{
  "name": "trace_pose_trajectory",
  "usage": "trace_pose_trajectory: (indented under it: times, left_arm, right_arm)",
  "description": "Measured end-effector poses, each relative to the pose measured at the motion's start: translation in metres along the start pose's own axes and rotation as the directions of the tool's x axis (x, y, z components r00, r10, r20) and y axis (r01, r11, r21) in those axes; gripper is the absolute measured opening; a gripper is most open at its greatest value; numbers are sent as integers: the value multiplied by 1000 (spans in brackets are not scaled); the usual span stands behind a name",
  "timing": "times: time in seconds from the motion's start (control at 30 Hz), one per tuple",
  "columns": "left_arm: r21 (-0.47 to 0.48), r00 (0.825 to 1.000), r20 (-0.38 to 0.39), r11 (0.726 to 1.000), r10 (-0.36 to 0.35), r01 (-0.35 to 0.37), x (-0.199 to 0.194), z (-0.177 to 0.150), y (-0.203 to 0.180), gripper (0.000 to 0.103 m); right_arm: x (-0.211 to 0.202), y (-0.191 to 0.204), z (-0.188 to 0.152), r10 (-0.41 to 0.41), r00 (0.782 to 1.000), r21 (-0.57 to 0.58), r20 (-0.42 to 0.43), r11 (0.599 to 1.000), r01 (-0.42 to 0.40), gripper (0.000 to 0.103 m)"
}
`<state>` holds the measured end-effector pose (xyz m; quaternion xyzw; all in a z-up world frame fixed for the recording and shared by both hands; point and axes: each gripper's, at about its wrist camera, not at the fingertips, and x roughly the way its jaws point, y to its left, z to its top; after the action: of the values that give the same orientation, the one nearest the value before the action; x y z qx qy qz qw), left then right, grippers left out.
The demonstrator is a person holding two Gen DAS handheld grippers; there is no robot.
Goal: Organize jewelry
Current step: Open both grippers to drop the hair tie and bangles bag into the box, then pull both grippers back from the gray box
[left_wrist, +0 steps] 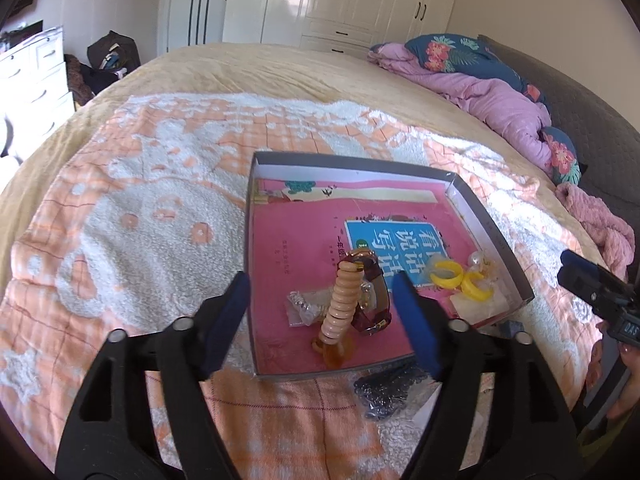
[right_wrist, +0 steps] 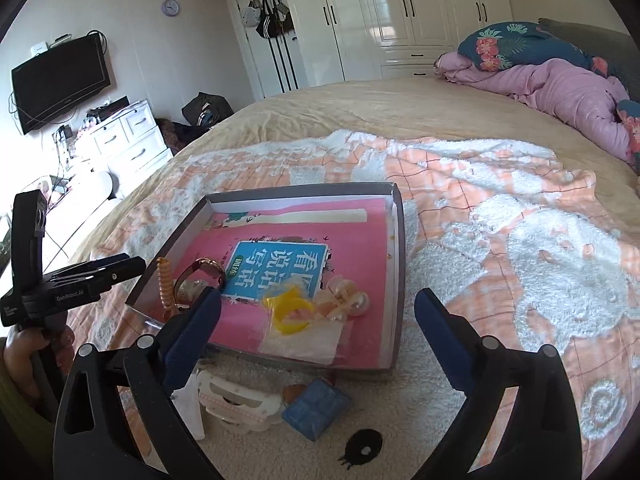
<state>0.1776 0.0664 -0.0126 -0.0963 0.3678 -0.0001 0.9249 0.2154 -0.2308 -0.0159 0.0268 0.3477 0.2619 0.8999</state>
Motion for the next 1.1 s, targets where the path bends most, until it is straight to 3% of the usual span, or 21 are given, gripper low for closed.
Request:
trace_pose_trajectory:
  times: [0.13, 0.27, 1.1]
  left_arm:
    - [-9, 1000, 29, 1000, 0, 0, -15, 2, -1, 85]
    - [-8, 999, 47, 1000, 6, -6, -27, 3, -2, 92]
    - [34, 998, 51, 999, -24, 22, -77, -25, -21, 94]
  right_arm:
    - [-8, 0, -4, 3, 1000, 8, 1, 1000, -3, 97]
    - [-17, 1, -6, 5, 1000, 9, 9, 1000, -6, 97]
    - [-67, 15, -20, -2, 999, -23, 41, 1000, 3, 98]
